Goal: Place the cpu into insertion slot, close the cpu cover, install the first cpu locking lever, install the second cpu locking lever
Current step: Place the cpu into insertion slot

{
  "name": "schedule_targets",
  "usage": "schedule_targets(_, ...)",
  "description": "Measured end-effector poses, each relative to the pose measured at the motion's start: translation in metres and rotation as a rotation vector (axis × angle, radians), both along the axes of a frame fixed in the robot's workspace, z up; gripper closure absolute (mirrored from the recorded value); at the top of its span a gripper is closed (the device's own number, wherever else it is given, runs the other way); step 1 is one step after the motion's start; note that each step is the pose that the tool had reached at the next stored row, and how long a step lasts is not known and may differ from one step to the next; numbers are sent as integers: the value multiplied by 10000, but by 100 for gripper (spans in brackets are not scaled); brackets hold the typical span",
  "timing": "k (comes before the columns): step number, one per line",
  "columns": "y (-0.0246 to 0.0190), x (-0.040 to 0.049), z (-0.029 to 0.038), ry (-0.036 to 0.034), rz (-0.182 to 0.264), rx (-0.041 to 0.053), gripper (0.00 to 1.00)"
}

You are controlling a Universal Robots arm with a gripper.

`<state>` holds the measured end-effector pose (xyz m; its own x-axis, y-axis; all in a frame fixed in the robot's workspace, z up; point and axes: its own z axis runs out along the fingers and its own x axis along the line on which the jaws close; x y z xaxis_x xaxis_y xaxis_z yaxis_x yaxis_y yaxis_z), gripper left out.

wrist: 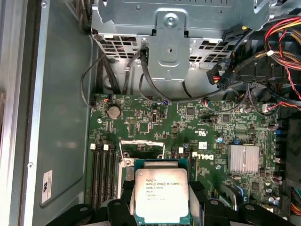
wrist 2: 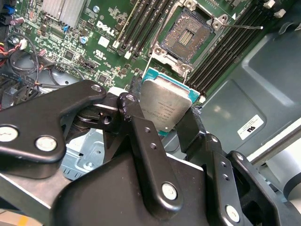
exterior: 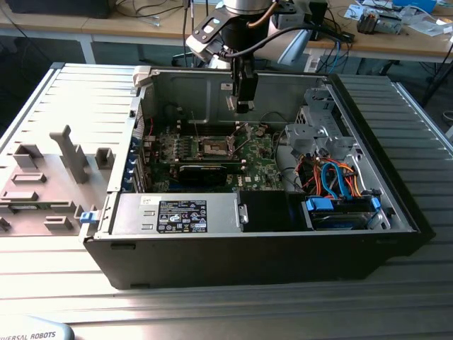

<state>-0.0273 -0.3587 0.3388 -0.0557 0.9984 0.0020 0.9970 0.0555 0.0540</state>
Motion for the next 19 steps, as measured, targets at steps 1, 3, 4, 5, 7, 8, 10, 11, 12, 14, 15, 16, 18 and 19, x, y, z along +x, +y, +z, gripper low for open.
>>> schedule_targets(1, 0, 0, 0, 0, -2, 0, 46)
schedule_targets(3, 0, 0, 0, 1, -4, 0, 46)
schedule_targets(4, 0, -1, 0, 0, -4, 0, 46)
schedule_targets(5, 0, -3, 0, 0, -5, -1, 46)
schedule_targets(7, 0, -10, -1, 0, -6, -1, 46)
schedule_targets(8, 0, -15, -2, 1, -4, -1, 46)
schedule_targets(10, 0, -18, -5, 0, -3, 0, 46)
schedule_targets(11, 0, -20, -8, 0, -3, 0, 46)
schedule_targets(12, 0, -21, -8, 1, -2, -1, 46)
schedule_targets(14, 0, -30, -122, 0, -3, 0, 46)
schedule_targets(15, 0, -30, -124, 0, -3, 0, 46)
schedule_targets(16, 0, -30, -125, 0, -3, 0, 46)
schedule_targets(18, 0, -30, -128, 1, -3, 0, 46)
schedule_targets(19, 0, -30, -169, 0, -4, 0, 46)
